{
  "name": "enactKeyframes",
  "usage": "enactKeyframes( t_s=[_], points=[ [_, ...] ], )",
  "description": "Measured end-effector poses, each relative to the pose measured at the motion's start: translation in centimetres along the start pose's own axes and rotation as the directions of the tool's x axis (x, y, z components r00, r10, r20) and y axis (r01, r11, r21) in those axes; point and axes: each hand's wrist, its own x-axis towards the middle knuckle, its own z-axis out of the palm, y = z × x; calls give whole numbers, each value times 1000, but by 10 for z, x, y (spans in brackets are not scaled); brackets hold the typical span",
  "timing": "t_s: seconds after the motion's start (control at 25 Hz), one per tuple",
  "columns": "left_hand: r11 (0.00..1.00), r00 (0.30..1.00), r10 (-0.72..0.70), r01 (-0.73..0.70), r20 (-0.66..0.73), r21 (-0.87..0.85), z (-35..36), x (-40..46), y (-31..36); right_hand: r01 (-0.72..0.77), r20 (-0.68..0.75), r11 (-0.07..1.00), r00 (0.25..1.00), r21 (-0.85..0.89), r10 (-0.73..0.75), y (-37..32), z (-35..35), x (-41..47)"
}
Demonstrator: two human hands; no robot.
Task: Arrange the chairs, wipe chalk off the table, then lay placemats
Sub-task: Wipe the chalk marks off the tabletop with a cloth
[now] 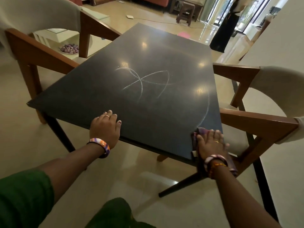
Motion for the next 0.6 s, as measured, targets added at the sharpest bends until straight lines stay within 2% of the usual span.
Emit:
enactKeyframes(
  t_s=[0.08, 0.12, 0.16, 0.24, 0.36, 0.44, 0.52, 0.6],
  points=[
    [998, 999, 2, 1, -38, 62, 9, 0, 7, -101, 8, 995, 995, 6, 101, 15, -6, 10],
    [997, 999, -6, 10, -53, 80, 13, -1, 10, -87, -6, 996, 996, -2, 87, 12, -5, 11],
    [997, 997, -19, 24, -69, 74, 17, -1, 12, -17, -26, 1000, 1000, -25, 16, 3, -4, 9],
    [998, 994, -58, 61, -98, 33, 21, -3, 13, 251, -6, 967, 968, -45, -251, -30, 4, -4],
    [993, 984, -114, 108, -137, -49, 23, -5, 15, 616, 130, 787, 783, -28, -608, -81, 17, -24],
    [989, 978, -137, 126, -154, -81, 24, -6, 15, 710, 173, 703, 699, -45, -694, -89, 14, -4],
    [983, 972, -167, 151, -167, -104, 25, -7, 14, 662, 119, 747, 747, -54, -654, -66, 6, 39],
    [977, 967, -196, 180, -163, -112, 25, -11, 17, 524, 64, 849, 851, -71, -521, -37, -10, 84]
  ],
)
